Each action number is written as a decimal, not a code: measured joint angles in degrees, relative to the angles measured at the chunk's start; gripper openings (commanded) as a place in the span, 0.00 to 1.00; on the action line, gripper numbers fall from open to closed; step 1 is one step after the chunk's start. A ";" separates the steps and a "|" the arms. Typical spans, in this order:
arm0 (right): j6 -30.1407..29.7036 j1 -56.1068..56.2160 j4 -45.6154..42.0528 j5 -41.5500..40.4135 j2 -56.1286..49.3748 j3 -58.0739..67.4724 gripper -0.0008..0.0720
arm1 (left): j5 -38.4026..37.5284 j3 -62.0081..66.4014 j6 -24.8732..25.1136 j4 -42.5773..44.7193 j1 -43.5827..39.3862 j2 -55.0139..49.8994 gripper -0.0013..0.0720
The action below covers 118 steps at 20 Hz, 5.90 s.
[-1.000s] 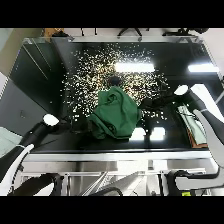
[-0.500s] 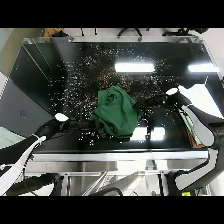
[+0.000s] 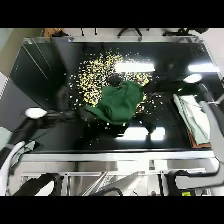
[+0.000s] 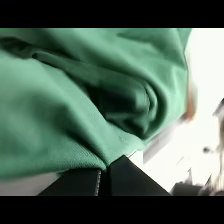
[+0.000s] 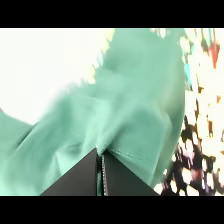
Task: Fold the shirts.
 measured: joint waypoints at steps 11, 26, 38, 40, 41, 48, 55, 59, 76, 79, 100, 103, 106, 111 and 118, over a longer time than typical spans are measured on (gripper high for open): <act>-5.75 -0.81 3.69 -9.86 35.41 5.70 0.04 | -13.46 31.69 -5.77 0.39 22.32 25.38 0.03; -2.36 9.38 -4.85 -21.94 5.07 -19.02 0.58 | -7.30 30.45 -1.95 9.46 6.29 -28.52 0.95; -2.93 -10.91 -8.28 -12.57 7.06 -15.93 0.73 | -23.98 30.86 -14.80 19.67 8.33 -26.36 0.95; -2.73 -13.18 -8.31 -9.88 6.73 -15.91 0.73 | -20.11 19.19 -15.26 19.37 4.76 -20.79 0.95; -2.45 -13.70 -8.39 -9.09 6.38 -15.91 0.73 | -17.51 13.57 -15.26 18.51 2.49 -18.43 0.95; -2.34 -12.83 -8.20 -6.47 3.23 -15.91 0.73 | 11.28 -9.77 -15.23 10.43 -14.80 -10.49 0.95; -2.54 -11.45 -8.09 -5.90 0.76 -15.91 0.74 | 25.40 -9.31 -13.97 7.41 -16.17 -11.87 0.49; -2.75 -11.06 -7.98 -6.08 -3.19 -15.91 0.74 | 23.41 -6.12 -11.50 7.04 -16.50 -16.15 0.03; -15.15 -0.79 7.08 -18.73 -13.29 -15.87 0.04 | 9.97 -1.55 -7.63 7.39 -10.05 -17.86 0.03; -13.84 -2.86 2.73 -17.31 -10.93 -15.87 0.04 | 6.95 -1.18 -7.41 7.08 -8.39 -12.83 0.03; -8.37 -13.99 1.40 -7.06 34.07 24.92 0.04 | -18.88 55.63 -11.39 -2.19 32.70 17.18 0.03; -6.45 -15.87 0.72 -4.26 29.53 25.55 0.04 | -20.70 57.61 -11.58 0.74 29.62 10.88 0.03; -4.83 -15.74 1.25 -0.50 22.45 20.90 0.04 | -20.74 53.62 -9.60 5.07 22.93 2.95 0.03; -6.58 -8.13 1.68 -4.46 6.75 2.58 0.06 | -12.41 41.94 -6.47 16.20 11.06 -14.51 0.04; -10.51 -2.05 3.19 -15.85 -14.34 -5.46 0.45 | -5.75 45.27 -5.53 21.51 8.87 -40.30 0.96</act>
